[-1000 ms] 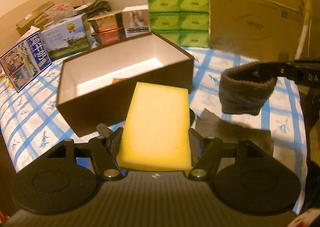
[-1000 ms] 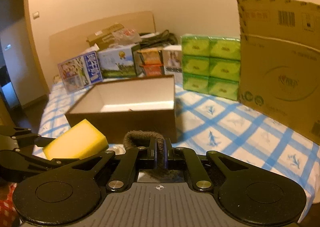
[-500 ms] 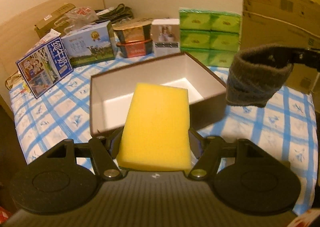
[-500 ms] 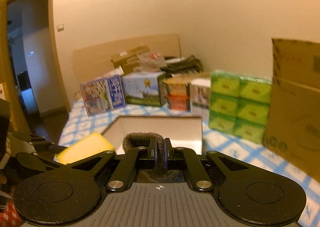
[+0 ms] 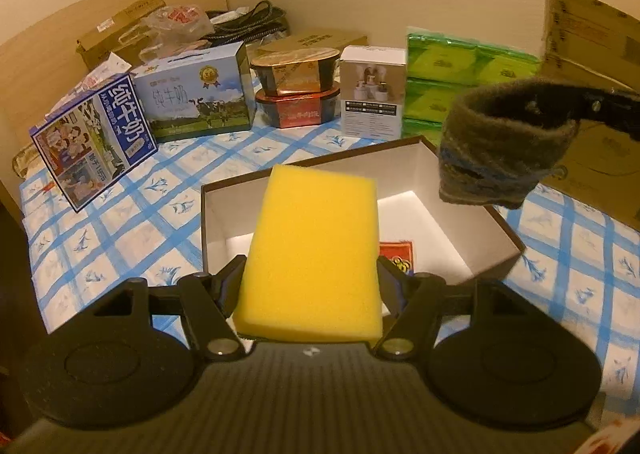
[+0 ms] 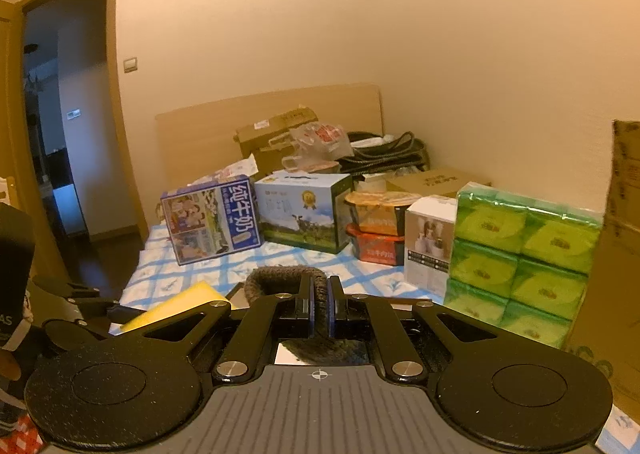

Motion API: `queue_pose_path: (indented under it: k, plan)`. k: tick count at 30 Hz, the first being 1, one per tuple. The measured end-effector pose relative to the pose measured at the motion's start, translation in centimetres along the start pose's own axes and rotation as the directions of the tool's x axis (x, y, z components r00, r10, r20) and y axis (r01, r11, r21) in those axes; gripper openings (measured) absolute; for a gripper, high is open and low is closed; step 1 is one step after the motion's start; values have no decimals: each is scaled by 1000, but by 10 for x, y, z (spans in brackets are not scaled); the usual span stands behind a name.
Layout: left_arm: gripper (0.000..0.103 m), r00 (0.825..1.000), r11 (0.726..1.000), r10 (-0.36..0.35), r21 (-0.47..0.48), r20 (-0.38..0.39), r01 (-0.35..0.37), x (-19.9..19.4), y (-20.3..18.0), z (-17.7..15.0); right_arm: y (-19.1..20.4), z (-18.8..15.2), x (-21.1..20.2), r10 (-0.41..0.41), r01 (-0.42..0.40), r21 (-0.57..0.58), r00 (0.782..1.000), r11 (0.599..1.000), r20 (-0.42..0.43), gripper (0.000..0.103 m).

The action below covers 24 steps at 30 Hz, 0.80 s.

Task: Organize soft objects
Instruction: 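Carry sponge and sock into the box and open both tools to release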

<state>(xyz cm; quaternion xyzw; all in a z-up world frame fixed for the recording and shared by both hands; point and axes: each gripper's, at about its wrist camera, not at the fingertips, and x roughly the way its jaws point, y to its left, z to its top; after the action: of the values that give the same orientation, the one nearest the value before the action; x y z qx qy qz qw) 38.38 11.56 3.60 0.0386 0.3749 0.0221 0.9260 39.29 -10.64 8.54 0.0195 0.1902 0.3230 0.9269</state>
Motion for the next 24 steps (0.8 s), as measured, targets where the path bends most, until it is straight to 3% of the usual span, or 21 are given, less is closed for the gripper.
queue_pose_path:
  k: [14, 24]
  plan:
    - [67, 993, 998, 57, -35, -101, -61, 94, 27, 22, -35, -11, 104, -38, 42, 31, 993, 999, -109, 6]
    - [73, 992, 993, 54, -98, -112, -65, 131, 42, 26, -59, -18, 141, -73, 82, 94, 992, 992, -101, 7]
